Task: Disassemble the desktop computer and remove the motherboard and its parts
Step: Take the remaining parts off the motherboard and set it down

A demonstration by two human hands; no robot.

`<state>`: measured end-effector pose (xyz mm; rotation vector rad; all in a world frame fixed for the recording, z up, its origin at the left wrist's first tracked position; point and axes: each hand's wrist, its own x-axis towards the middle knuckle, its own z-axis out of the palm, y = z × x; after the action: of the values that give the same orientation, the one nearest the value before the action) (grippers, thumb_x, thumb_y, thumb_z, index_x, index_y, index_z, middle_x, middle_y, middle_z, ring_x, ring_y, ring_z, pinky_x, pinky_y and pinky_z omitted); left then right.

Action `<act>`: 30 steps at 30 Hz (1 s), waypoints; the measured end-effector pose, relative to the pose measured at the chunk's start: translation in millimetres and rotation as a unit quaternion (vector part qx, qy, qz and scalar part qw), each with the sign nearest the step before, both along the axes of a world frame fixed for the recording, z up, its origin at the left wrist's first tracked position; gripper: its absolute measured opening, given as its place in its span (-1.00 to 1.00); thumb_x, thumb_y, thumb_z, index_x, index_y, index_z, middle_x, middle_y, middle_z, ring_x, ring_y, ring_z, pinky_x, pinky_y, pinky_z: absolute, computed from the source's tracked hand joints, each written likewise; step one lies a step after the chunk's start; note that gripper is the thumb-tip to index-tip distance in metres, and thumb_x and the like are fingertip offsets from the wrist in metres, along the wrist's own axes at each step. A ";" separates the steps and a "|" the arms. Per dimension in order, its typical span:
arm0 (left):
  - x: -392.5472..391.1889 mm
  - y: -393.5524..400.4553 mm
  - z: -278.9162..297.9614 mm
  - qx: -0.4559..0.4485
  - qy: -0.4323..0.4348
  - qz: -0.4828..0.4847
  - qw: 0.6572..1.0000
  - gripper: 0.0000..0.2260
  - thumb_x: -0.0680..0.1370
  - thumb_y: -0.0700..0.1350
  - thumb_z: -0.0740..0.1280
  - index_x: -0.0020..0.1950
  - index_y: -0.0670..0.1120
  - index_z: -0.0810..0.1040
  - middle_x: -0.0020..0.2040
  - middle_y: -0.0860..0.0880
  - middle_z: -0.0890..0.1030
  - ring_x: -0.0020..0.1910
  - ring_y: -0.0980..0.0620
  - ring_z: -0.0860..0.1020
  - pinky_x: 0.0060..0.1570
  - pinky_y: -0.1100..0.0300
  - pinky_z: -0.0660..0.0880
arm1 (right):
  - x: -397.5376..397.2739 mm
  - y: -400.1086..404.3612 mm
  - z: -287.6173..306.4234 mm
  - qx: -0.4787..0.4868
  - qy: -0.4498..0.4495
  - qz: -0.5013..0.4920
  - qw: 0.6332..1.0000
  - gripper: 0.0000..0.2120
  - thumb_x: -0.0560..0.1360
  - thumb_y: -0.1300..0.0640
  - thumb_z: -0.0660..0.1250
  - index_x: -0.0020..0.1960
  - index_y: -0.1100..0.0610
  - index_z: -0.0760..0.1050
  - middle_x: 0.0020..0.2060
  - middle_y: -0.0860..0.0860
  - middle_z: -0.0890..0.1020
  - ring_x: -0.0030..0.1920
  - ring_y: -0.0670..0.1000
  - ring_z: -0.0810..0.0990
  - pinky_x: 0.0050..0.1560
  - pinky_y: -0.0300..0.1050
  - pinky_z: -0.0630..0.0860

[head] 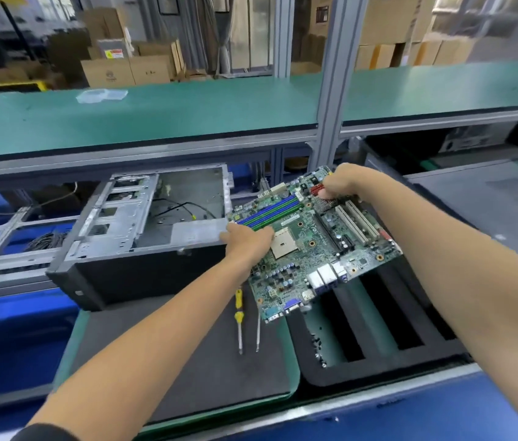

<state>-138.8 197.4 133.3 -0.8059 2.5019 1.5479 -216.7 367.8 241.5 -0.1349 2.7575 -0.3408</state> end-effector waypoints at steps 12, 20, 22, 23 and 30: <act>-66.7 116.0 -51.4 0.183 0.008 0.010 0.983 -0.15 0.47 0.16 0.35 0.57 -0.11 -0.05 0.55 -0.07 0.09 0.49 -0.11 0.17 0.37 -0.08 0.24 | -58.2 92.0 -3.3 0.005 0.060 -0.005 0.998 -0.60 0.65 0.02 0.12 0.26 0.30 0.49 0.24 0.25 0.53 0.25 0.24 0.50 0.16 -0.03 0.44; -93.4 145.0 -83.5 0.278 0.011 0.000 0.961 -0.34 0.43 0.13 0.34 0.47 -0.07 0.27 0.48 -0.03 0.25 0.39 -0.06 0.28 0.27 -0.10 0.27 | -82.8 109.9 -25.9 0.066 0.147 -0.041 0.986 -0.78 0.49 0.06 0.27 -0.13 0.23 0.41 -0.17 0.10 0.50 -0.19 0.16 0.53 -0.11 -0.06 0.47; -101.3 150.2 -89.7 0.294 -0.004 -0.002 0.956 -0.41 0.45 0.10 0.34 0.42 -0.06 0.31 0.45 -0.07 0.29 0.34 -0.06 0.32 0.23 -0.09 0.31 | -83.5 112.6 -29.4 0.072 0.147 -0.072 0.984 -0.79 0.46 0.11 0.27 -0.25 0.23 0.37 -0.31 0.05 0.47 -0.34 0.07 0.47 -0.17 -0.07 0.42; -105.3 153.0 -92.9 0.302 -0.016 -0.008 0.953 -0.46 0.47 0.08 0.34 0.40 -0.06 0.33 0.43 -0.10 0.31 0.35 -0.08 0.34 0.20 -0.09 0.34 | -84.5 113.8 -31.0 0.075 0.146 -0.076 0.984 -0.82 0.44 0.15 0.26 -0.29 0.19 0.36 -0.34 0.04 0.46 -0.38 0.04 0.44 -0.19 -0.07 0.41; -114.7 174.5 -114.6 0.344 -0.080 -0.044 0.935 -0.59 0.48 0.04 0.35 0.27 0.00 0.36 0.37 -0.14 0.33 0.28 -0.10 0.38 0.11 -0.02 0.45 | -93.8 125.4 -54.1 0.123 0.129 -0.073 0.981 -0.83 0.44 0.21 0.24 -0.30 0.17 0.32 -0.34 0.03 0.40 -0.37 0.03 0.41 -0.19 -0.08 0.38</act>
<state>-253.5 371.9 18.7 -0.6517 1.6562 2.0236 -310.5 493.2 187.4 0.0929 3.0453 -0.0154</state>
